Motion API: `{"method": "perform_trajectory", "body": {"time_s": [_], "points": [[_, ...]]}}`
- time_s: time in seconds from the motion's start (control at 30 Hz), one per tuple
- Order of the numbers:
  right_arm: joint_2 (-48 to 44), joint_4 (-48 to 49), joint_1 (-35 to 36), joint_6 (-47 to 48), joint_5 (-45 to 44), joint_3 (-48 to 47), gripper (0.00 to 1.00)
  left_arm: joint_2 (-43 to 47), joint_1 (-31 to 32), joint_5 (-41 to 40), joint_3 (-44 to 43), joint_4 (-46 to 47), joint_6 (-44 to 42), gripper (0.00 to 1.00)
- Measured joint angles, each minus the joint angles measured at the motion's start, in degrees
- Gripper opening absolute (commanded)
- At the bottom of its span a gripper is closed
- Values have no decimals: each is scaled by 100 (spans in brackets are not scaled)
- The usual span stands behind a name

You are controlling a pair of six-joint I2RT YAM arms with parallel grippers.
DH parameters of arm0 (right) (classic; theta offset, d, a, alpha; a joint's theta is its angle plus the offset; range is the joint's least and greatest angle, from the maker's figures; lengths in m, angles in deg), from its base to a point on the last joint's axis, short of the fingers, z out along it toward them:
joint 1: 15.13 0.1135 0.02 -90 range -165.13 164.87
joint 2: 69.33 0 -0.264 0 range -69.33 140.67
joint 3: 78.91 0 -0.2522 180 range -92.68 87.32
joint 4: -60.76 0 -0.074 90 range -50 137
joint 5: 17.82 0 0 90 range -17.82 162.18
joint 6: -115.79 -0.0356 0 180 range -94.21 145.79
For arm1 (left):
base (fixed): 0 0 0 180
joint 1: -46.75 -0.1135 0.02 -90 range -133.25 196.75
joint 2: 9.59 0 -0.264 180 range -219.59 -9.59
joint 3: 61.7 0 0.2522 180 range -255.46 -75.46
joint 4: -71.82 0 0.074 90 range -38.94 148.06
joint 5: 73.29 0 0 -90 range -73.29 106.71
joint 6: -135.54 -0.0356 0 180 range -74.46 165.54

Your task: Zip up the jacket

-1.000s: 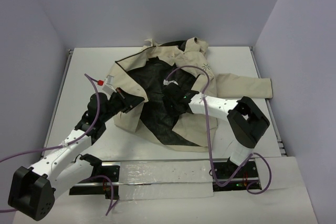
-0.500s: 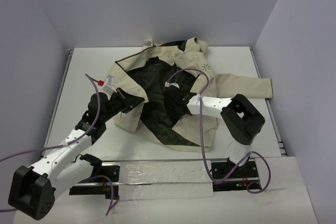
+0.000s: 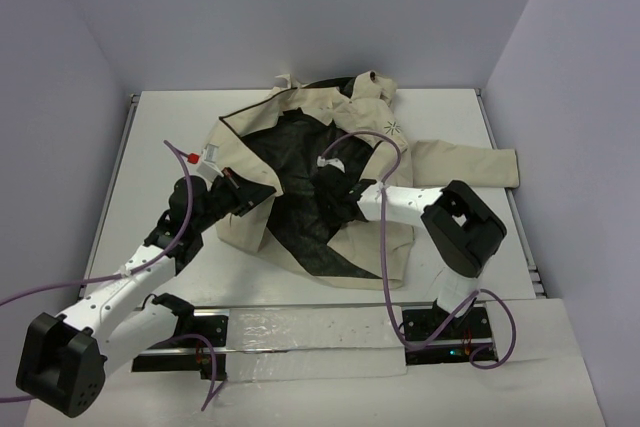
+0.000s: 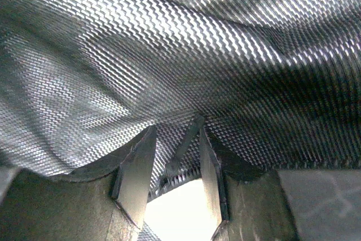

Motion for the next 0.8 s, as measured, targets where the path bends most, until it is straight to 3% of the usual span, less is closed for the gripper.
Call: {"method": "perform_trajectory", "body": {"time_s": [0.33,0.8], "points": [[-224,-138,131,-3,-539,105,41,-80,0,5,0,2,-2,0],[-2,-37,148,-216,-366,59,35,110,0,27,0,-163,-21,0]]}}
